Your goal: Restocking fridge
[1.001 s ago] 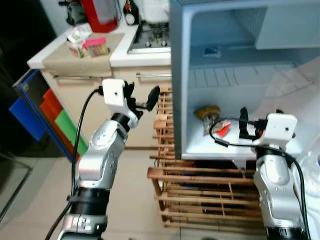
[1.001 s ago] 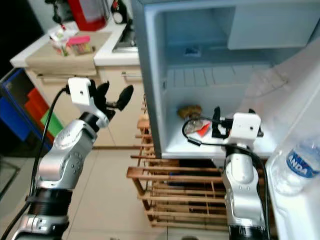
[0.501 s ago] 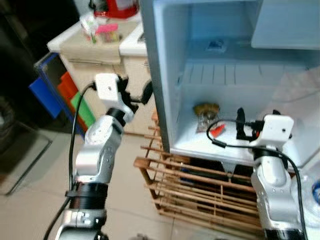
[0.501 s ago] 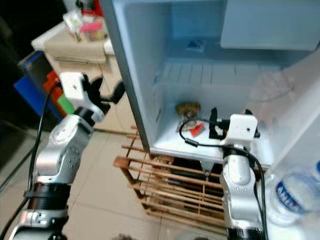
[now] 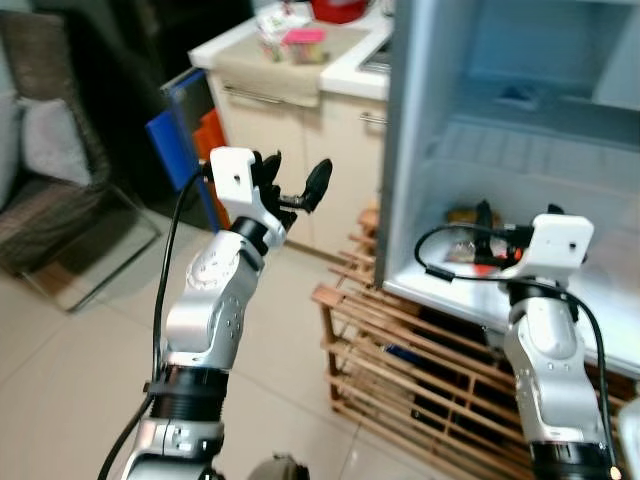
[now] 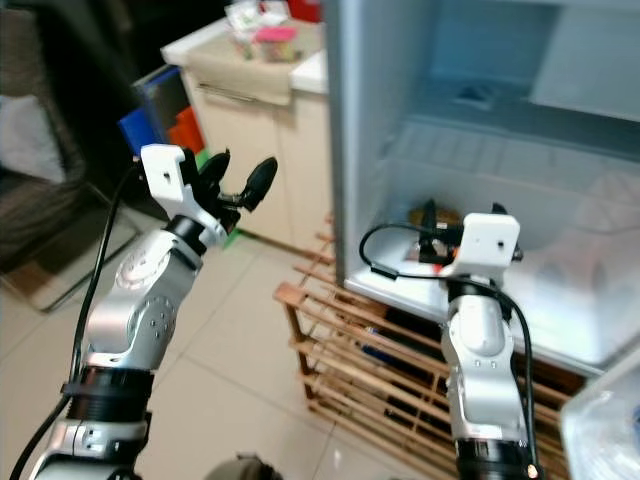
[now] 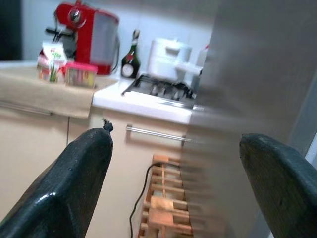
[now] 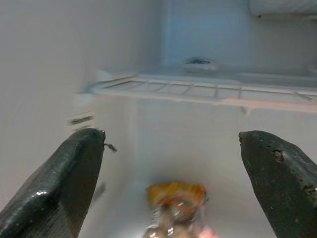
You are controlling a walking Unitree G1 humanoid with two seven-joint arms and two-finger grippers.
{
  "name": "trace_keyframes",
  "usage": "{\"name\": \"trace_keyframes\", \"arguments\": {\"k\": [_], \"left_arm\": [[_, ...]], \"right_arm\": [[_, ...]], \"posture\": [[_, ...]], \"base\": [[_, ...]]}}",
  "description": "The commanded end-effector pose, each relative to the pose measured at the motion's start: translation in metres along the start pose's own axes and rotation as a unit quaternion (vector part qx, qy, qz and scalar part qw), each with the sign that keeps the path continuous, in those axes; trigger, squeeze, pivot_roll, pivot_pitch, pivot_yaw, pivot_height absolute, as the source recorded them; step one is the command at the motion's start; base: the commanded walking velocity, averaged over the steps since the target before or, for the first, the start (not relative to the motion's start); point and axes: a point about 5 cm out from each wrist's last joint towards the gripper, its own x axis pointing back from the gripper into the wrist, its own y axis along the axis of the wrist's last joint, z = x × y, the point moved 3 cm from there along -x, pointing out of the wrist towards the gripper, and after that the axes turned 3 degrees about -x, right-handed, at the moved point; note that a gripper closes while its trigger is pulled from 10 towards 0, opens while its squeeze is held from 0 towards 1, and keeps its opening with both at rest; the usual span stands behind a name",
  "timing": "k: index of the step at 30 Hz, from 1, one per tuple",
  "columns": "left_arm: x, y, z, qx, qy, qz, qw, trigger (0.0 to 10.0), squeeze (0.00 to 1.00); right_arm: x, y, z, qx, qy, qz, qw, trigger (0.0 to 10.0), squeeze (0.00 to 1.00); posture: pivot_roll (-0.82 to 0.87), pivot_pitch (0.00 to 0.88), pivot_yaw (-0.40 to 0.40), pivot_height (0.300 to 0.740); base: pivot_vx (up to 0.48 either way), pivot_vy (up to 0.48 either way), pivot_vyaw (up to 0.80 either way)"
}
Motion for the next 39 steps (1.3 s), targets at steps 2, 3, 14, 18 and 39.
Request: {"name": "trace_keyframes", "arguments": {"k": [2,3,14,18,39], "left_arm": [[0.0,0.0,0.006,-0.012,0.006,0.007,1.0,10.0,0.0],[0.0,-0.001,0.005,-0.012,0.0,0.012,1.0,10.0,0.0],[0.008,-0.014,0.011,-0.02,0.001,0.047,0.999,10.0,0.0],[0.012,-0.016,0.011,-0.02,0.003,0.052,0.998,10.0,0.0],[0.036,0.0,0.061,-0.067,0.117,0.027,0.99,10.0,0.0]], "right_arm": [[-0.002,-0.003,0.011,-0.004,0.016,0.008,1.0,10.0,0.0],[-0.002,-0.003,0.012,-0.006,0.017,0.009,1.0,10.0,0.0],[0.004,-0.01,0.007,-0.01,0.005,0.017,1.0,10.0,0.0],[0.002,-0.013,0.002,-0.002,-0.004,0.023,1.0,10.0,0.0],[0.005,-0.022,-0.048,0.008,-0.081,0.039,0.996,10.0,0.0]], "posture": [[-0.09,0.0,0.043,0.732],[-0.09,0.0,0.045,0.732],[-0.04,0.0,0.039,0.732],[-0.02,0.0,0.031,0.732],[0.0,0.0,0.015,0.732]], "base": [[0.0,0.48,0.75],[0.0,0.48,0.75],[0.0,0.48,0.25],[0.0,0.48,0.0],[0.013,0.091,-0.2]]}}
